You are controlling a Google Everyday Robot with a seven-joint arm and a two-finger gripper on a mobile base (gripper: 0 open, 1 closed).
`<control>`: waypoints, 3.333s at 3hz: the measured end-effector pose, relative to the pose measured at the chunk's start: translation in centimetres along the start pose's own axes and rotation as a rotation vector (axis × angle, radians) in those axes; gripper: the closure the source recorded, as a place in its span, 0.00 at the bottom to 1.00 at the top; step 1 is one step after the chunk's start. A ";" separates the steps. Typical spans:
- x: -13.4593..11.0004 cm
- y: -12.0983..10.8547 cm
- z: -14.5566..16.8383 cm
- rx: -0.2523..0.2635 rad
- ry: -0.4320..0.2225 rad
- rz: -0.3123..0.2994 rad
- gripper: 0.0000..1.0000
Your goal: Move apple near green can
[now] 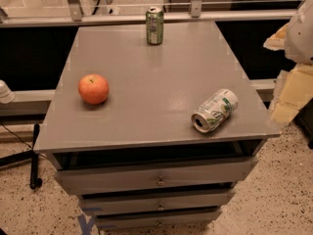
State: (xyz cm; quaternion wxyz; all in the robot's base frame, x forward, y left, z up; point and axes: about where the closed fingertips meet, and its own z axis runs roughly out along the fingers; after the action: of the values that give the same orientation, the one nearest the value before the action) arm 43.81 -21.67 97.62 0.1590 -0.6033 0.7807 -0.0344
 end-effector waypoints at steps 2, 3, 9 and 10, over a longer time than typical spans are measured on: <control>-1.0 -0.4 1.6 -0.001 -0.077 0.013 0.00; -4.6 -0.6 5.3 -0.021 -0.238 0.026 0.00; -29.9 -0.6 16.7 -0.110 -0.722 0.041 0.00; -33.0 -1.6 19.2 -0.109 -0.760 0.068 0.00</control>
Offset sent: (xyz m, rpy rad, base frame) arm 0.0377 0.0368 -0.0470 0.2803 -0.0480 0.0266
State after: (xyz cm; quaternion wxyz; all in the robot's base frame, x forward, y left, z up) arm 58.21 11.97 86.64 0.4059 -0.5543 0.6864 0.2384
